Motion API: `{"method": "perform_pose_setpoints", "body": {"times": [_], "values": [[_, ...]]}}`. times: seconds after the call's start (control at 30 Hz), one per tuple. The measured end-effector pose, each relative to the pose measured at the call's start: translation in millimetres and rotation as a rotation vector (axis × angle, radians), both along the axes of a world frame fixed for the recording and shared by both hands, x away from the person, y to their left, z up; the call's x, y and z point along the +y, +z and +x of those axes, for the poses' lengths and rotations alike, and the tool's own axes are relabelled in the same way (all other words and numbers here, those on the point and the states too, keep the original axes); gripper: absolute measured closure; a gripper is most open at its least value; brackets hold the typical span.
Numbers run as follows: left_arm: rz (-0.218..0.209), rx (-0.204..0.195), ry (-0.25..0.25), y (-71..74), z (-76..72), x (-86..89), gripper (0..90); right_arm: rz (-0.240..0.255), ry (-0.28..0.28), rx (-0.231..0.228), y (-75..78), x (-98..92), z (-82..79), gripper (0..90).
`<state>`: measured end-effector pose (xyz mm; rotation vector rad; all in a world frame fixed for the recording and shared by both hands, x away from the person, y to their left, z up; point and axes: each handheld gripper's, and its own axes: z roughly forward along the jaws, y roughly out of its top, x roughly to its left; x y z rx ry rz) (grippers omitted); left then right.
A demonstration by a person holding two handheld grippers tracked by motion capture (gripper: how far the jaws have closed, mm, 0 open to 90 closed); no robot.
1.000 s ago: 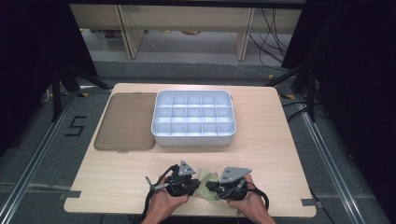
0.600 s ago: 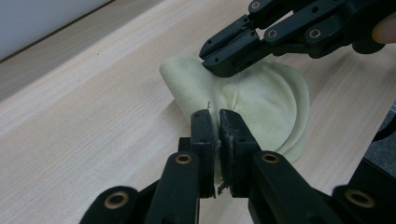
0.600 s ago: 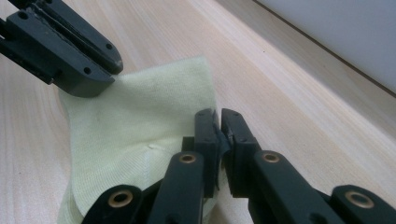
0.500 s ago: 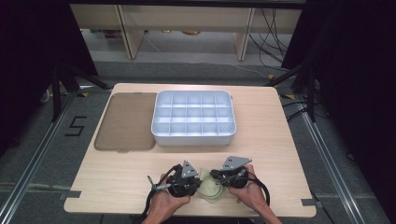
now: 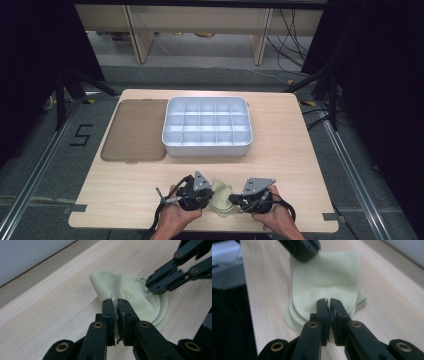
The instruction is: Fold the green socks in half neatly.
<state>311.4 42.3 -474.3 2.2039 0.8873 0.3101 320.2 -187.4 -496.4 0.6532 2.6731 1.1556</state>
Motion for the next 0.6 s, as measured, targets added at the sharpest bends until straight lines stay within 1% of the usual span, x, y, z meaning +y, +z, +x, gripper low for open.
{"method": "perform_pose_setpoints", "body": {"times": [0.03,0.07,0.1,0.13,0.17,0.2,0.23,0.27,0.3,0.33,0.37,0.4,0.43,0.47,0.53,0.6], "values": [[-0.012,0.003,0.005,0.3,-1.5,-1.4,83.8,-0.024,0.005,-0.002,-2.5,0.6,0.9,86.3],[-0.013,-0.002,-0.002,0.9,-2.0,-2.1,83.8,-0.018,0.006,-0.001,-6.8,0.5,2.4,86.8],[-0.008,-0.004,-0.006,1.9,-3.0,-3.3,83.9,-0.008,0.003,0.015,-6.9,-0.2,2.4,86.9],[-0.022,-0.008,-0.015,2.2,-3.7,-5.3,83.8,-0.009,-0.010,0.019,-6.4,-1.5,2.7,86.9],[-0.018,-0.011,-0.019,3.2,-4.7,-7.0,83.8,-0.011,-0.009,0.015,-6.2,-2.4,3.3,86.9],[-0.011,-0.015,-0.030,4.5,-5.3,-8.0,83.8,-0.003,-0.008,0.024,-6.7,-3.0,3.8,86.7],[-0.011,-0.021,-0.030,4.7,-5.8,-9.3,83.8,0.004,-0.014,0.026,-6.7,-4.1,4.3,86.0],[-0.004,-0.029,-0.034,5.2,-5.8,-9.8,83.8,0.010,-0.014,0.022,-5.9,-5.5,4.9,85.3],[-0.012,-0.023,-0.030,4.9,-6.6,-11.0,83.8,0.015,-0.017,0.018,-4.8,-7.6,5.3,85.1],[-0.005,-0.026,-0.040,5.4,-6.6,-10.7,83.8,0.022,-0.020,0.016,-2.6,-10.0,5.9,85.2],[0.000,-0.030,-0.042,5.6,-6.5,-10.6,83.8,0.037,-0.018,0.004,-0.7,-11.9,6.7,85.3],[-0.002,-0.028,-0.039,5.7,-6.4,-10.7,83.8,0.037,-0.032,0.010,2.6,-14.7,6.2,85.4],[-0.011,-0.026,-0.028,5.4,-6.1,-11.1,83.8,0.036,-0.035,0.003,4.2,-16.9,5.8,85.5],[-0.002,-0.031,-0.038,6.4,-5.3,-10.3,83.7,0.029,-0.039,0.000,4.7,-18.4,4.0,85.5],[0.004,-0.035,-0.038,6.6,-4.3,-9.2,83.7,0.013,-0.020,-0.006,2.6,-19.8,1.6,85.6],[0.000,-0.035,-0.037,6.6,-4.8,-9.5,83.7,0.000,0.000,0.001,-0.8,-17.8,0.6,85.8]]}}
